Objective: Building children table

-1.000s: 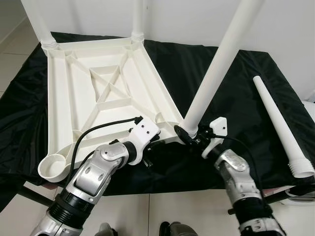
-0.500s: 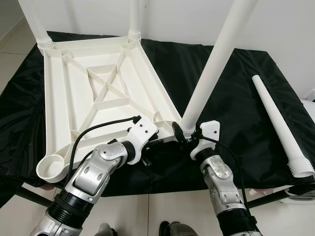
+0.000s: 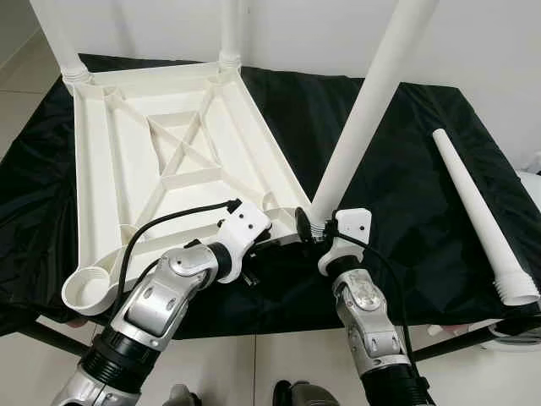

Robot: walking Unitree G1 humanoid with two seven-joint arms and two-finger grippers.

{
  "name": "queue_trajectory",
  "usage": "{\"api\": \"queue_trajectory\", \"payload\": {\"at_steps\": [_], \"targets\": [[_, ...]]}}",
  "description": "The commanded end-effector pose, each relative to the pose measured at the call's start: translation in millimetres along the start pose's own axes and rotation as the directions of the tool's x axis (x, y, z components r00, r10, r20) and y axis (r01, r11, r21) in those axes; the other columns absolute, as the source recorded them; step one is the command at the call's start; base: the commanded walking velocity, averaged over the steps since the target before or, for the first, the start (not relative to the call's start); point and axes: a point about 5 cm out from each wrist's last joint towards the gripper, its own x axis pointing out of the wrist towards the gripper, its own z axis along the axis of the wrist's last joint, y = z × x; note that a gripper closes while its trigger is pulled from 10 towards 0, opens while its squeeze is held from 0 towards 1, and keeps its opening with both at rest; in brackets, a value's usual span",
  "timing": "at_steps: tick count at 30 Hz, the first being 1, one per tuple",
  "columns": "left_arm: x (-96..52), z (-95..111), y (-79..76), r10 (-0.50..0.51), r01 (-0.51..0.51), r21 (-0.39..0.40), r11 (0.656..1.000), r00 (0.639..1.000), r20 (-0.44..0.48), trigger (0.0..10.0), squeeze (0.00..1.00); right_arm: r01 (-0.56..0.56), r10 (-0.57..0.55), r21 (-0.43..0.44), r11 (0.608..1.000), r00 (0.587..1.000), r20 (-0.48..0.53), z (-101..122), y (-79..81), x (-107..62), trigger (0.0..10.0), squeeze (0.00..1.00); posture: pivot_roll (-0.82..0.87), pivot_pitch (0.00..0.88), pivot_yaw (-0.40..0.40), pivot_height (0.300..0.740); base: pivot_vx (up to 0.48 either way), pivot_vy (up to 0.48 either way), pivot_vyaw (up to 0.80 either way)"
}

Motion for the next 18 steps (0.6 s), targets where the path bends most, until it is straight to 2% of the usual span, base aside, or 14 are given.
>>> {"api": "queue_trajectory", "payload": {"at_steps": [1, 2, 4, 5, 8, 11, 16, 17, 18], "targets": [[3.9, 7, -16.6, -0.1, 0.099, 0.022, 0.995, 0.994, 0.032, 10.0, 0.0, 0.057, -0.055, 0.019, 0.998, 0.995, -0.078, -14, -1.5, -4.5, 6.4, 0.0, -0.04, 0.102, -0.061, 0.74, 0.0, 0.0, 0.0], [4.0, 7, -16.6, -0.1, 0.099, 0.023, 0.995, 0.994, 0.032, 10.0, 0.0, 0.06, -0.058, 0.016, 0.998, 0.995, -0.082, -14, -2.7, -5.2, 10.0, 0.0, -0.04, 0.102, -0.061, 0.74, 0.0, 0.0, 0.0], [4.0, 7, -16.5, -0.101, 0.1, 0.023, 0.995, 0.994, 0.033, 10.0, 0.0, 0.047, -0.044, 0.028, 0.999, 0.996, -0.079, -14, -2.3, -5.7, 10.0, 0.0, -0.04, 0.103, -0.06, 0.74, 0.0, 0.0, 0.0], [4.1, 7, -16.3, -0.101, 0.1, 0.023, 0.995, 0.994, 0.033, 10.0, 0.0, 0.046, -0.043, 0.03, 0.999, 0.996, -0.074, -13, -4.7, -6.0, 10.0, 1.0, -0.04, 0.103, -0.06, 0.74, 0.0, 0.0, 0.0], [4.2, 7, -16.1, -0.101, 0.1, 0.023, 0.995, 0.994, 0.033, 10.0, 0.0, 0.046, -0.044, 0.029, 0.999, 0.997, -0.071, -11, -8.5, -5.8, 10.0, 1.0, -0.04, 0.104, -0.06, 0.74, 0.0, 0.0, 0.0], [4.7, 8, -15.8, -0.1, 0.1, 0.023, 0.995, 0.994, 0.034, 10.0, 0.0, 0.01, -0.009, 0.007, 1.0, 0.998, -0.061, -6, -26.0, -2.5, 10.0, 1.0, -0.04, 0.106, -0.06, 0.74, 0.0, 0.0, 0.0], [4.6, 8, -15.2, -0.098, 0.097, 0.024, 0.995, 0.995, 0.034, 10.0, 0.0, -0.038, 0.038, -0.004, 0.999, 0.997, -0.061, -5, -35.1, 0.2, 10.0, 1.0, -0.04, 0.107, -0.059, 0.74, 0.0, 0.0, 0.0], [4.4, 8, -15.0, -0.096, 0.096, 0.024, 0.995, 0.995, 0.036, 10.0, 0.0, -0.084, 0.083, -0.016, 0.996, 0.994, -0.067, -4, -43.3, 2.8, 10.0, 1.0, -0.04, 0.109, -0.059, 0.74, 0.0, 0.0, 0.0], [4.4, 8, -15.0, -0.096, 0.096, 0.024, 0.995, 0.995, 0.036, 10.0, 0.0, -0.084, 0.083, -0.016, 0.996, 0.994, -0.067, -4, -43.3, 2.8, 10.0, 1.0, -0.04, 0.109, -0.059, 0.74, 0.0, 0.0, 0.0]]}}
